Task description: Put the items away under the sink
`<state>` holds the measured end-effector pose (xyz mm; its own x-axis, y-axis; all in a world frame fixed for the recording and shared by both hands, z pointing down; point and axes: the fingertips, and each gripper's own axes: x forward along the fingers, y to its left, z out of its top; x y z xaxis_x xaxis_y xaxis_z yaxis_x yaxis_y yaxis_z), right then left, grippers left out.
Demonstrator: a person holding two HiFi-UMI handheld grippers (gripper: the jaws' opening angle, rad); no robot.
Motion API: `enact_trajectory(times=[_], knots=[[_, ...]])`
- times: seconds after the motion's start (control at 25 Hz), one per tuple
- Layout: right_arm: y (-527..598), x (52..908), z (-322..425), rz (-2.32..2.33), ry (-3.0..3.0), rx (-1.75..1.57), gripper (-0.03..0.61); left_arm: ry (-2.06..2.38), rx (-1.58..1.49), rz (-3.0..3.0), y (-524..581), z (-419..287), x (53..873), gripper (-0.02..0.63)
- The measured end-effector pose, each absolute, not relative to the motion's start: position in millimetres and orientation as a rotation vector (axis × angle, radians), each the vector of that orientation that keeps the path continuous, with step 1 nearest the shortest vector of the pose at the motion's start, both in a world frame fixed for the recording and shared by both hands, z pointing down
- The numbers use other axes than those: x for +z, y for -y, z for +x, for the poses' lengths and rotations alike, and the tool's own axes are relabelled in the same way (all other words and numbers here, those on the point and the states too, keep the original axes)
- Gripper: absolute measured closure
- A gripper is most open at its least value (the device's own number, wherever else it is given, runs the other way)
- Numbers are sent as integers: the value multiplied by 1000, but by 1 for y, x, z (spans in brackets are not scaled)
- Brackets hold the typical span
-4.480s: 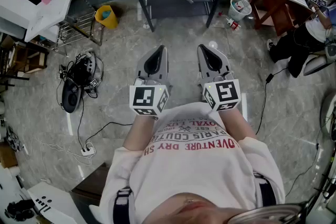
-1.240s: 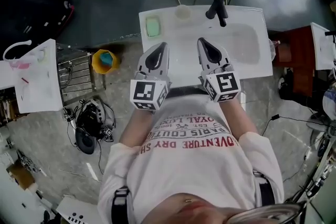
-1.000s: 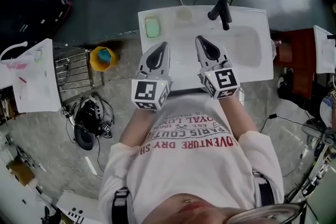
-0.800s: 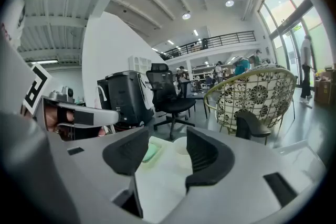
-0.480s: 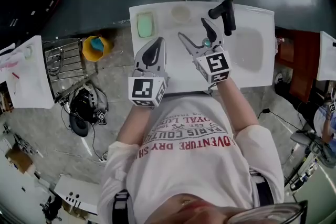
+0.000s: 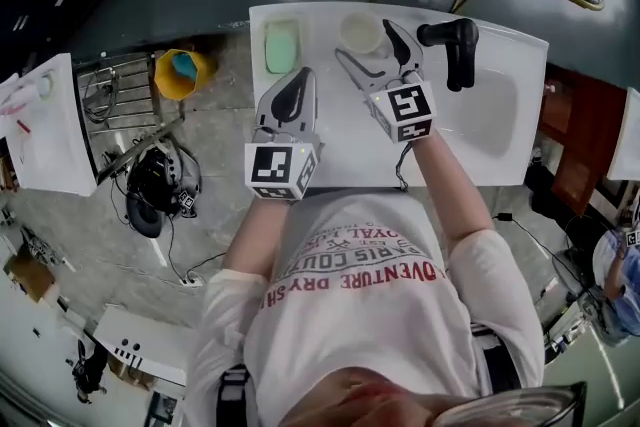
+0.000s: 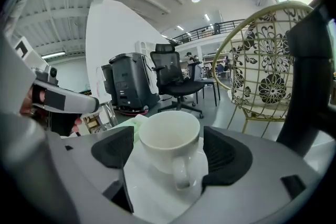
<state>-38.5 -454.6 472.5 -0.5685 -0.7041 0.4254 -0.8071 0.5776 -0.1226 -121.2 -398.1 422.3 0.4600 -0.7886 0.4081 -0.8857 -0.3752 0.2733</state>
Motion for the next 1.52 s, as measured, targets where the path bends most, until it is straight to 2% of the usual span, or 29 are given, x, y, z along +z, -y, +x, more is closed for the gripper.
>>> enact_trajectory(times=[0.4,1.0,1.52], knots=[[474,503,-52,1168,2471,415,187,1394,262,2208,414,-128,446,591],[476,495,-54,1164,2494,367,187,1387,271,2213,410,-133,442,591],[432,429,-41,1312,2494,311,187,1345,229,2335,382,-133,394,591]])
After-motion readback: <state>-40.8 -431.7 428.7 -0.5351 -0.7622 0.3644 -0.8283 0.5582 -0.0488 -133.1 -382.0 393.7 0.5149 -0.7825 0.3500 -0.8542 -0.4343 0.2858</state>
